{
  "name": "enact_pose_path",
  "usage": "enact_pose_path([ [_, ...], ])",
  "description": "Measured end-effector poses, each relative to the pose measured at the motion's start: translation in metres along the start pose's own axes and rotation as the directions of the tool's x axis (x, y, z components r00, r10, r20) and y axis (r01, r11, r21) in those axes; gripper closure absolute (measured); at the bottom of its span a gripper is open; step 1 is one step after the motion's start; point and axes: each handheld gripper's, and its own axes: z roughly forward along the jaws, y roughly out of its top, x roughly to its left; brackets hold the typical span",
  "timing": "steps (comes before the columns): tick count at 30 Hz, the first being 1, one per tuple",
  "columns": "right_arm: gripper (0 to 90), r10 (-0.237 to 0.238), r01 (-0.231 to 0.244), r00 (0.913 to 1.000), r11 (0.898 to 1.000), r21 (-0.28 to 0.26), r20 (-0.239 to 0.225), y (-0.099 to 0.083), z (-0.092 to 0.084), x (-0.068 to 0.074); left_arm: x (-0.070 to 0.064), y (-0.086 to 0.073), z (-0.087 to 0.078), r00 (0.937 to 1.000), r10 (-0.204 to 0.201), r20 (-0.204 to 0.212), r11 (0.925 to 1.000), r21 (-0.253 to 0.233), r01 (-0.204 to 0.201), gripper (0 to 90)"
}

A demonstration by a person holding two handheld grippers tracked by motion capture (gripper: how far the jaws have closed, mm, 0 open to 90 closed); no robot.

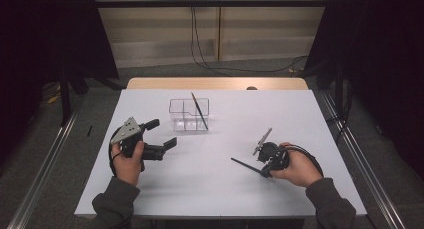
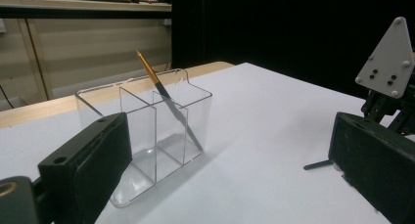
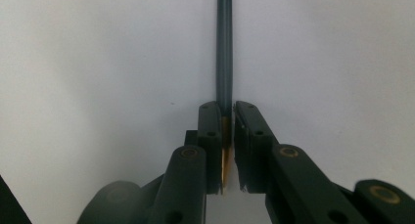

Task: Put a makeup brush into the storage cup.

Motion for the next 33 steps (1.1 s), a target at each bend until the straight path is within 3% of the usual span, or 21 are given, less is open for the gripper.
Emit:
enact_pose_path([
  [2,84.1,-0.022,0.022,0.9998,1.0,-0.007,0.003,-0.001,0.0,0.0,0.001,0.0,-0.001,0.9997,0.008,0.025,0.9998,0.015,-0.009,2.1],
  [13,84.4,-0.06,0.06,0.9982,0.998,-0.001,0.01,0.001,0.0,0.001,0.001,0.0,0.0,0.9997,-0.001,0.026,1.0,0.003,0.001,2.1],
  [15,84.4,-0.051,0.051,0.9986,0.999,0.004,0.011,0.002,-0.001,0.002,0.001,0.001,-0.001,1.0,-0.005,0.007,0.9999,0.01,0.005,2.1],
  [17,84.4,-0.059,0.059,0.9982,0.998,0.002,0.013,0.002,-0.001,0.001,0.003,0.001,-0.001,0.9996,-0.001,0.028,0.9998,0.02,0.0,2.1],
  [21,84.4,-0.049,0.049,0.9986,0.999,-0.007,0.018,0.003,-0.004,-0.001,0.002,0.0,0.001,0.9999,-0.002,0.017,0.9998,0.022,0.002,2.0],
  [23,84.4,-0.071,0.072,0.9973,0.997,-0.008,0.02,0.004,-0.007,-0.003,0.002,-0.001,0.002,0.9993,-0.006,0.037,0.9995,0.03,0.004,2.0],
  [25,84.4,-0.067,0.067,0.9976,0.998,-0.012,0.017,0.005,-0.009,-0.003,0.001,-0.001,0.004,0.9996,-0.004,0.028,0.9994,0.034,0.003,2.0],
  [27,84.4,-0.077,0.077,0.9968,0.997,-0.017,0.022,0.007,-0.012,-0.003,0.001,-0.001,0.006,0.9986,-0.019,0.049,0.9989,0.044,0.016,2.0],
  [33,84.4,-0.101,0.101,0.9948,0.994,-0.031,0.014,0.013,-0.015,-0.001,0.001,-0.001,0.011,0.998,-0.025,0.057,0.9982,0.055,0.022,1.8],
])
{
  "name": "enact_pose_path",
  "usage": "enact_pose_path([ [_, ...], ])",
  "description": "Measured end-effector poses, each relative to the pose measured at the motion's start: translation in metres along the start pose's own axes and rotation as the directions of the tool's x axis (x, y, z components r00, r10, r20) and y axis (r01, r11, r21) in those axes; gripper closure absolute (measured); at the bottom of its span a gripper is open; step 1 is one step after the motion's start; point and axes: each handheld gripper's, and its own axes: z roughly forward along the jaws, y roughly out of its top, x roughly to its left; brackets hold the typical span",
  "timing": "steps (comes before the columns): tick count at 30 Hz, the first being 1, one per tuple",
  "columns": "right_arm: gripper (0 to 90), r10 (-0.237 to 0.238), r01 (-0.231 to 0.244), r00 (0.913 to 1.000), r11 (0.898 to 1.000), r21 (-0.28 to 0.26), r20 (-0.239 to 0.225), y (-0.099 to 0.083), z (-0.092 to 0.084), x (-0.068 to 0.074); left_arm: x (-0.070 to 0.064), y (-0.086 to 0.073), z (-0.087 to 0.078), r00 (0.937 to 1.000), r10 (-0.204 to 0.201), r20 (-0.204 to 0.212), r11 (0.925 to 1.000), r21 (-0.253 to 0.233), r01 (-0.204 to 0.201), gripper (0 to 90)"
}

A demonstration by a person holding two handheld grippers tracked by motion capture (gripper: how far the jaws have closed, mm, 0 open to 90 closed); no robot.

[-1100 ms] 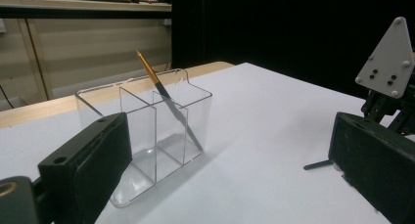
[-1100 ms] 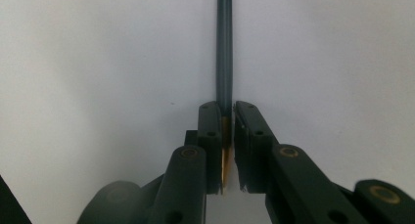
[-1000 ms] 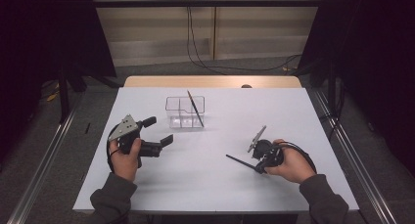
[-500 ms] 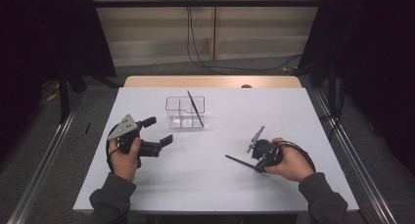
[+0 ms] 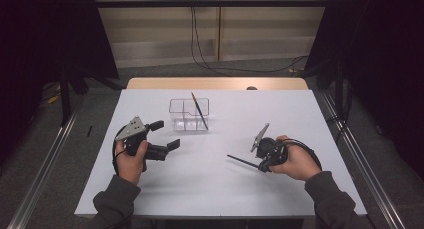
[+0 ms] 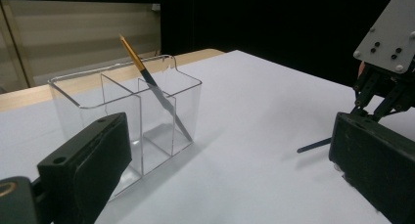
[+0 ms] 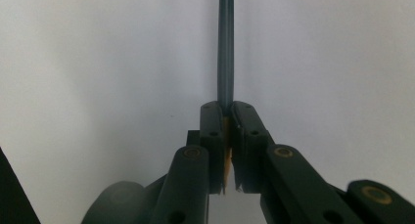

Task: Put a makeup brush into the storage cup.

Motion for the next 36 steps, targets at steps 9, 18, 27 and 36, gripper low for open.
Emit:
enact_pose_path([
  [9,84.4,-0.027,0.027,0.9996,0.999,-0.02,-0.004,0.01,-0.002,0.001,0.0,0.002,0.009,0.9996,-0.004,0.028,0.9998,0.021,0.004,1.0],
  [18,84.4,-0.043,0.043,0.9991,0.999,-0.031,-0.003,0.014,-0.007,-0.001,-0.002,0.001,0.017,0.9973,-0.022,0.07,0.9984,0.054,0.018,0.4],
  [27,84.4,-0.044,0.044,0.999,0.999,-0.03,0.003,0.017,-0.013,0.0,-0.006,0.005,0.029,0.9909,-0.044,0.127,0.9927,0.117,0.029,0.0],
  [36,84.3,-0.072,0.072,0.9974,0.997,-0.035,-0.004,0.025,-0.019,-0.001,-0.016,0.008,0.046,0.9793,-0.053,0.195,0.9762,0.217,0.01,2.2],
])
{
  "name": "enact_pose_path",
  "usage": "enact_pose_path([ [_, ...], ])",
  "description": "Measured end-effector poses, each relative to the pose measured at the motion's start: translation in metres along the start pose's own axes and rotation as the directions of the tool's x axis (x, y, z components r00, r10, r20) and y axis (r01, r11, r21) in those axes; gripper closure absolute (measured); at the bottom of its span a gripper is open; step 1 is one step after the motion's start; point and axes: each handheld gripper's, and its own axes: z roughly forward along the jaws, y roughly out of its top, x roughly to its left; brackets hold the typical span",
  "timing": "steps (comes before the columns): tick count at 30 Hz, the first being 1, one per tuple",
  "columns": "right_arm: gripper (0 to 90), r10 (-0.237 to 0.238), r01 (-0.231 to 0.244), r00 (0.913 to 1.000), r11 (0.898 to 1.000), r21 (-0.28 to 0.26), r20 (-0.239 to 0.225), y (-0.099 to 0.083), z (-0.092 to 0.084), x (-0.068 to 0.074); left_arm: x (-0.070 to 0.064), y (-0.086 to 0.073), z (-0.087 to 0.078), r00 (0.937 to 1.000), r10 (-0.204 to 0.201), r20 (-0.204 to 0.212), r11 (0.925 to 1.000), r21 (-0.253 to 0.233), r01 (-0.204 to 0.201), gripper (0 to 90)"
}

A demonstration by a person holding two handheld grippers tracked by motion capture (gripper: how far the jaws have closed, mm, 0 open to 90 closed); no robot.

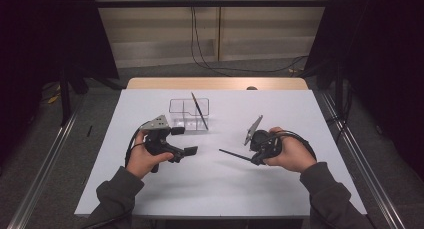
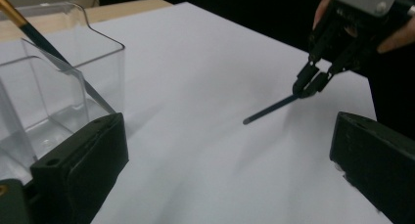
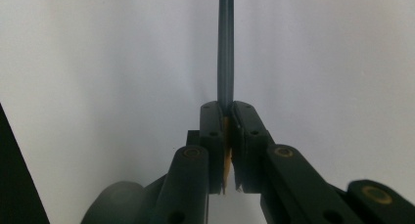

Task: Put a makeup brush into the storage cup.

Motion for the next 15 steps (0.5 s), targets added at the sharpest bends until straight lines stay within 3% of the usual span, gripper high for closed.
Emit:
enact_pose_path([
  [3,84.3,-0.007,0.007,1.0,1.0,-0.002,0.005,0.002,-0.001,0.0,-0.002,0.003,0.003,0.9999,0.008,-0.014,0.9995,0.03,-0.008,4.3],
  [7,84.3,-0.007,0.007,1.0,1.0,-0.005,0.0,0.003,-0.001,0.001,-0.004,0.006,0.008,0.9995,0.033,0.004,0.9969,0.071,-0.033,5.8],
  [9,84.3,-0.024,0.024,0.9997,1.0,-0.004,0.003,0.003,0.0,0.0,-0.005,0.008,0.009,0.9985,0.054,0.007,0.9926,0.109,-0.054,6.0],
  [15,84.3,-0.016,0.016,0.9999,1.0,-0.006,0.003,0.003,0.0,0.0,-0.009,0.017,0.014,0.9957,0.091,0.017,0.9799,0.177,-0.093,6.1],
])
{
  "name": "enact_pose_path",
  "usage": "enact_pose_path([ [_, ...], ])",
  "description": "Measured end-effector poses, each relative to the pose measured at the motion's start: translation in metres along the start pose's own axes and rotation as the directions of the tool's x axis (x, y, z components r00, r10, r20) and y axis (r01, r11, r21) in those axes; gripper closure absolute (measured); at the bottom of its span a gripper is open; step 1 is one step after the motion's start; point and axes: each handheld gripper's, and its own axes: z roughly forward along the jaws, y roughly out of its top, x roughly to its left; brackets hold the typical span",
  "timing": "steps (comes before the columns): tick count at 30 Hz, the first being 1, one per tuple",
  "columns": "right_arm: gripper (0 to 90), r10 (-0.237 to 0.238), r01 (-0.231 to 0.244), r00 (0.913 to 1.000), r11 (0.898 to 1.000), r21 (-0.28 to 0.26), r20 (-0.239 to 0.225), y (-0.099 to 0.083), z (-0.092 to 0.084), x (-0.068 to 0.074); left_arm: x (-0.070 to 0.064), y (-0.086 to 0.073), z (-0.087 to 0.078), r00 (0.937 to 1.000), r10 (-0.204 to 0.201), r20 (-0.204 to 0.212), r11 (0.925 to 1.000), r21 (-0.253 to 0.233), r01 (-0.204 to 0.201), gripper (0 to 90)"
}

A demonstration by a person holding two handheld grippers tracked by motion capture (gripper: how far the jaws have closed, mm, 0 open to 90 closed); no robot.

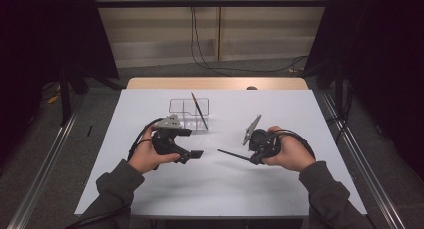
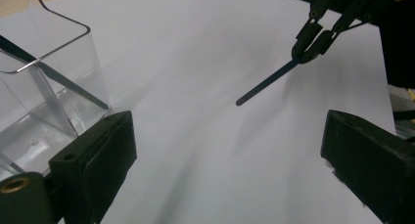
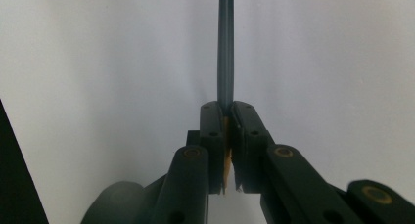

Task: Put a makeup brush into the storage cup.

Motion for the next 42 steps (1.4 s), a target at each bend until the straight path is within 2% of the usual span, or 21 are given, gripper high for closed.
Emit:
enact_pose_path([
  [4,84.3,-0.011,0.011,0.9999,1.0,0.004,-0.002,0.0,0.0,0.0,-0.001,0.005,0.002,0.9995,0.031,-0.002,0.9991,0.03,-0.031,6.6],
  [7,84.3,0.005,-0.005,1.0,1.0,0.018,0.002,0.0,0.0,0.001,-0.002,0.008,0.004,0.9987,0.05,-0.003,0.9974,0.053,-0.05,6.8],
  [8,84.3,-0.01,0.01,0.9999,1.0,0.019,0.002,0.001,0.0,0.0,-0.002,0.01,0.004,0.9979,0.065,-0.008,0.995,0.076,-0.064,6.8],
  [9,84.3,-0.016,0.016,0.9999,1.0,0.019,-0.004,0.001,0.0,0.0,-0.002,0.01,0.005,0.9972,0.075,-0.002,0.9944,0.075,-0.074,6.8],
  [15,84.3,-0.011,0.011,0.9999,1.0,0.012,0.007,0.006,-0.002,0.001,-0.004,0.018,0.008,0.9937,0.112,0.01,0.9847,0.134,-0.112,8.3],
  [19,84.3,-0.033,0.033,0.9994,0.999,0.019,0.004,0.009,-0.002,0.002,-0.005,0.024,0.012,0.9882,0.151,0.027,0.9698,0.19,-0.153,10.0],
  [21,84.3,-0.036,0.036,0.9993,0.999,0.016,0.006,0.011,-0.002,0.002,-0.006,0.027,0.013,0.9831,0.18,0.032,0.9588,0.218,-0.183,11.4],
  [22,84.3,-0.024,0.024,0.9997,1.0,0.013,0.008,0.011,-0.001,0.003,-0.007,0.029,0.013,0.9821,0.185,0.034,0.9567,0.222,-0.188,11.9],
  [26,84.3,-0.035,0.035,0.9993,0.999,0.005,0.008,0.014,-0.002,0.003,-0.008,0.035,0.016,0.9785,0.202,0.043,0.948,0.243,-0.206,15.8],
  [27,84.3,-0.021,0.021,0.9997,1.0,0.002,0.013,0.014,-0.002,0.004,-0.007,0.036,0.016,0.9767,0.206,0.06,0.9434,0.253,-0.214,18.2],
  [29,84.3,-0.035,0.035,0.9993,0.999,-0.002,0.012,0.016,-0.003,0.004,-0.008,0.038,0.018,0.9744,0.218,0.054,0.938,0.264,-0.225,20.0],
  [32,84.3,-0.049,0.05,0.9988,0.999,-0.004,0.003,0.018,-0.003,0.005,-0.009,0.041,0.021,0.9699,0.231,0.077,0.9265,0.287,-0.243,23.9],
  [33,84.3,-0.053,0.053,0.9986,0.999,-0.004,0.002,0.018,-0.003,0.005,-0.009,0.04,0.022,0.9705,0.227,0.081,0.9283,0.284,-0.241,26.5],
  [34,84.3,-0.053,0.053,0.9986,0.999,-0.008,0.003,0.019,-0.003,0.005,-0.008,0.042,0.022,0.967,0.232,0.105,0.9199,0.299,-0.254,27.8],
  [35,84.3,-0.059,0.059,0.9982,0.998,-0.011,0.005,0.019,-0.003,0.005,-0.009,0.041,0.024,0.9662,0.237,0.102,0.9204,0.295,-0.257,29.0],
  [37,84.4,-0.047,0.047,0.9988,0.999,-0.013,0.009,0.02,-0.004,0.006,-0.01,0.041,0.025,0.9635,0.238,0.123,0.9083,0.323,-0.265,31.7],
  [38,84.3,-0.058,0.058,0.9983,0.998,-0.014,0.003,0.021,-0.003,0.006,-0.011,0.04,0.027,0.964,0.246,0.102,0.9127,0.311,-0.265,32.3],
  [39,84.3,-0.07,0.07,0.9975,0.997,-0.018,0.008,0.021,-0.003,0.006,-0.011,0.04,0.028,0.9654,0.238,0.106,0.9146,0.31,-0.26,33.0],
  [40,84.3,-0.051,0.051,0.9987,0.999,-0.014,0.008,0.022,-0.003,0.007,-0.012,0.041,0.028,0.9645,0.242,0.106,0.9137,0.31,-0.263,33.9],
  [41,84.3,-0.064,0.064,0.998,0.998,-0.008,0.002,0.022,-0.004,0.007,-0.012,0.041,0.029,0.9634,0.245,0.108,0.9112,0.313,-0.267,35.6],
  [42,84.3,-0.075,0.075,0.9972,0.997,-0.019,0.006,0.023,-0.004,0.007,-0.011,0.042,0.029,0.9611,0.242,0.132,0.9024,0.333,-0.273,37.1],
])
